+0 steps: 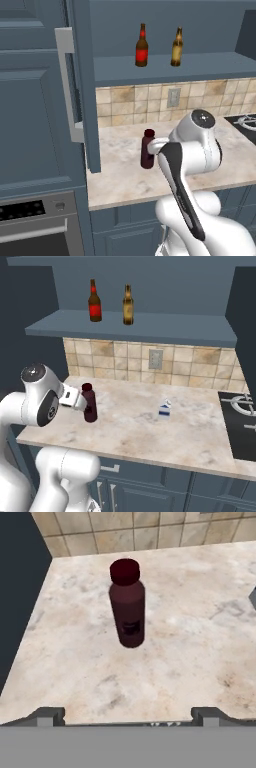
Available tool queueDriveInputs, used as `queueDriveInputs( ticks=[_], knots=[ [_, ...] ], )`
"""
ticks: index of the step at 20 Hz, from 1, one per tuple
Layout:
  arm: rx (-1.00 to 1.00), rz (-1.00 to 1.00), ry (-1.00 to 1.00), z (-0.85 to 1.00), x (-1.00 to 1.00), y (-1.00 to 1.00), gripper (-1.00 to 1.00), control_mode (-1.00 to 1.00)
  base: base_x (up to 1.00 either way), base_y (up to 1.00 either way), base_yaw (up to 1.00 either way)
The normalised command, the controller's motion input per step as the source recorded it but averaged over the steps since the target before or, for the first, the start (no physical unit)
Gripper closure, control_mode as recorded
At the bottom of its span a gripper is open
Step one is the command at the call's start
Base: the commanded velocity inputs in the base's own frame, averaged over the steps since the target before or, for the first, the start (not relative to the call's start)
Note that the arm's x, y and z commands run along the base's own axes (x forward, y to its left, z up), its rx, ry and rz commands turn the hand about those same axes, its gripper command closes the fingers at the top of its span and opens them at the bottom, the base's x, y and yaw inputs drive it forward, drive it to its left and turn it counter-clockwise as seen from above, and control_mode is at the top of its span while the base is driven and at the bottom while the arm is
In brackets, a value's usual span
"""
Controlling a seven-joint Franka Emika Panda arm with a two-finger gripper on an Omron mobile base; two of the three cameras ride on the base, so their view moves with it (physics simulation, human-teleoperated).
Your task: Sort all alcoholic drinks to one cabinet, and non-alcoholic drinks to the other.
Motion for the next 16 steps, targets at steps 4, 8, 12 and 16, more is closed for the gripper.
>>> queueDriveInputs(
  ticks=[4,8,12,16],
  knots=[
    [0.0,0.0,0.0,-0.18,0.06,0.04,-1.0,-1.0,0.0,0.0,0.0],
    [0.0,0.0,-0.01,-0.12,0.0,0.0,-1.0,-1.0,0.0,0.0,0.0],
    [-0.01,0.0,-0.02,-0.06,0.07,0.0,-1.0,-1.0,0.0,0.0,0.0],
    [-0.02,0.0,-0.02,0.0,0.18,0.0,-1.0,-1.0,0.0,0.0,0.0]
  ],
)
